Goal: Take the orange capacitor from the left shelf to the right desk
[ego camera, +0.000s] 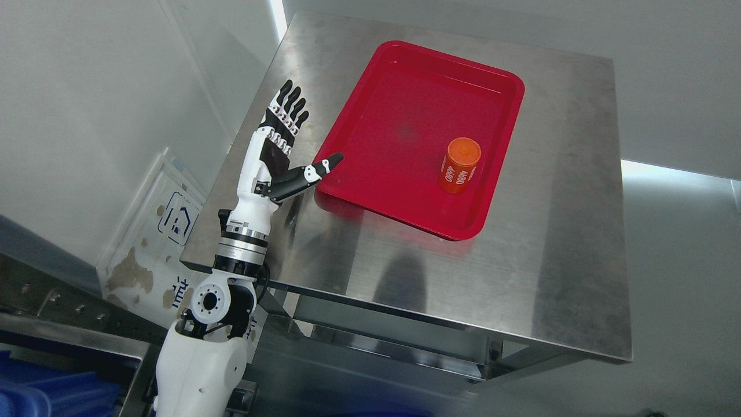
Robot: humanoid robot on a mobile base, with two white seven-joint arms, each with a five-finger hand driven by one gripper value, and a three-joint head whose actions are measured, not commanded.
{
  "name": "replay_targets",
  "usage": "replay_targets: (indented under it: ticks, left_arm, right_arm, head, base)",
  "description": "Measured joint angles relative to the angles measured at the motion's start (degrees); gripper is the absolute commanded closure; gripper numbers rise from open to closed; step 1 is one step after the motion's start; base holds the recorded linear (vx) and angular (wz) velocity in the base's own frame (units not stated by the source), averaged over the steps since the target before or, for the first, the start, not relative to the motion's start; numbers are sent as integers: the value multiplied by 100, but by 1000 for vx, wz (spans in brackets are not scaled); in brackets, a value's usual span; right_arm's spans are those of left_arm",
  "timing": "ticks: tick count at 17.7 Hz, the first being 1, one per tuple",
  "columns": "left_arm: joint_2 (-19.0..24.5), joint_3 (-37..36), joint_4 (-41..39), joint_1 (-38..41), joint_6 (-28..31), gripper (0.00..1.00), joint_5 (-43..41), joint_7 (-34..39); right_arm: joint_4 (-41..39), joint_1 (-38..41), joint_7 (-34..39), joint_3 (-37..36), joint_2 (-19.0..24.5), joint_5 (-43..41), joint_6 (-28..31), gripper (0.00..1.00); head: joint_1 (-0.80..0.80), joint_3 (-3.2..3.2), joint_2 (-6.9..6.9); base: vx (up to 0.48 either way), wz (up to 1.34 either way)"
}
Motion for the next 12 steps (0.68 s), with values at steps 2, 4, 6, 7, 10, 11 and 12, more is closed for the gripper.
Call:
replay_targets:
  ticks: [2,4,6,7,10,11,12]
  left_arm:
    - [0,54,-48,91,-31,0,-2,0]
    - [0,97,-86,134,-42,0,-3,0]
    - [0,133,-117,134,-96,0,-5,0]
    - [0,148,-131,118,-116,0,-5,0]
    - [0,176,-165,62,-133,0,-7,0]
    - [0,183,-177,45,-134,0,-7,-3]
    - [0,188,-184,37,-134,0,-7,-6]
  right_arm:
    - [0,0,0,0,0,0,2,0]
    - [0,0,0,0,0,0,2,0]
    - [0,0,0,0,0,0,2,0]
    - [0,0,0,0,0,0,2,0]
    - [0,0,0,0,0,0,3,0]
    - [0,0,0,0,0,0,3,0]
    - [0,0,0,0,0,0,3,0]
  head:
    - [0,0,0]
    - [0,0,0]
    - [0,0,0]
    - [0,0,0]
    - [0,0,0]
    - [0,0,0]
    - [0,0,0]
  base:
    - [0,0]
    - [0,0]
    - [0,0]
    - [0,0]
    - [0,0]
    - [0,0]
    - [0,0]
